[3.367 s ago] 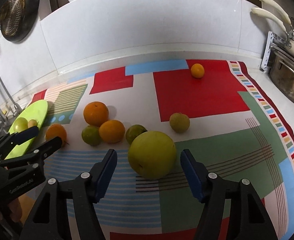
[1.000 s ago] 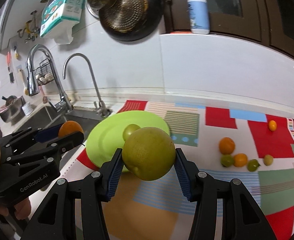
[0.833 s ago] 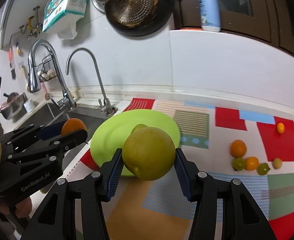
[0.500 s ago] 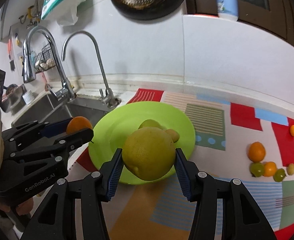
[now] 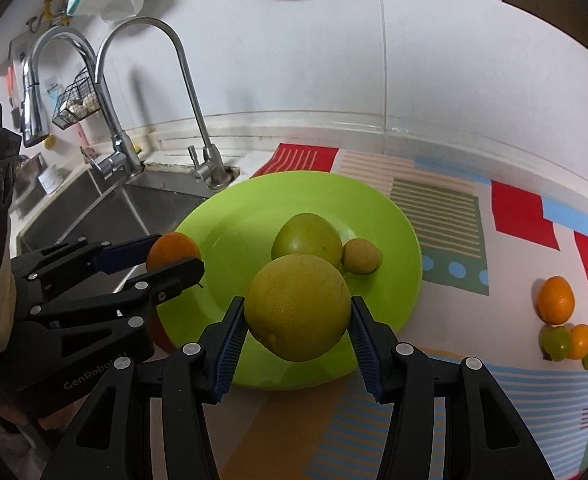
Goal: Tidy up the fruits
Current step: 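Carry the pomelo and orange over the green plate with both grippers, then open both grippers to release the pomelo and orange onto the plate, then withdraw both tools from the plate toward the small green citrus fruits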
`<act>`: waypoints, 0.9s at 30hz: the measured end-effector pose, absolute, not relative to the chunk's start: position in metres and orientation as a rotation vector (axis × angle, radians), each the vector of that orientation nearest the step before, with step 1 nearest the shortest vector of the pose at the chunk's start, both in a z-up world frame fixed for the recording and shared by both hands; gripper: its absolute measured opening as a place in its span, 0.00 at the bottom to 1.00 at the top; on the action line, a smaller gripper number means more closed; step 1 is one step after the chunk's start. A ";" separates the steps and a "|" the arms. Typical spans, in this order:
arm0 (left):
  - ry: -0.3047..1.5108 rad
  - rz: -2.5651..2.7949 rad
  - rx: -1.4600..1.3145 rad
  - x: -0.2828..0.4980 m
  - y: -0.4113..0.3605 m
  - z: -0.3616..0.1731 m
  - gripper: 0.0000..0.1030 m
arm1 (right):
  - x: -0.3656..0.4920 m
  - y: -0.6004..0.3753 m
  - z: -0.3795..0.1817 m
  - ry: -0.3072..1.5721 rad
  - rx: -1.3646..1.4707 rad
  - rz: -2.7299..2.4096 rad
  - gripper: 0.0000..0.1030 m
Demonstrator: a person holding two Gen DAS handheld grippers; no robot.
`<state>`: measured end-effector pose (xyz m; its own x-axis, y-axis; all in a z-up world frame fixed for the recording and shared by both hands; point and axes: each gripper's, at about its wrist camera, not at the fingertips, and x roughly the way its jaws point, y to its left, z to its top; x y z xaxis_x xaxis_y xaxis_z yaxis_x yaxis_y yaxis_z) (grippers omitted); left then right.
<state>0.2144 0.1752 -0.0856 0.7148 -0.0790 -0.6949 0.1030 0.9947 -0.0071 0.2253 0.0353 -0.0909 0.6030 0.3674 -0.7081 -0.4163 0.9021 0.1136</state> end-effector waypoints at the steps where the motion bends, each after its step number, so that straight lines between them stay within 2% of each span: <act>1: 0.762 -0.092 0.035 0.214 0.176 -0.084 0.41 | 0.226 0.036 -0.092 0.807 -0.064 0.454 0.50; 3: 0.744 -0.066 0.041 0.212 0.177 -0.081 0.54 | 0.228 0.037 -0.093 0.813 -0.062 0.459 0.50; 5: 0.728 -0.049 0.043 0.209 0.179 -0.076 0.54 | 0.228 0.036 -0.092 0.801 -0.053 0.462 0.52; 7: 0.720 -0.040 0.042 0.206 0.180 -0.073 0.55 | 0.225 0.036 -0.086 0.769 -0.054 0.451 0.61; 8: 0.717 -0.035 0.041 0.204 0.181 -0.071 0.55 | 0.221 0.035 -0.082 0.747 -0.060 0.441 0.62; 14: 0.692 -0.026 0.040 0.186 0.177 -0.059 0.60 | 0.207 0.024 -0.065 0.710 -0.074 0.394 0.63; 16: 0.680 -0.027 0.037 0.180 0.174 -0.054 0.61 | 0.201 0.017 -0.059 0.701 -0.059 0.378 0.68; 27: 0.614 -0.049 0.030 0.147 0.148 -0.023 0.76 | 0.164 -0.018 -0.030 0.616 -0.030 0.302 0.75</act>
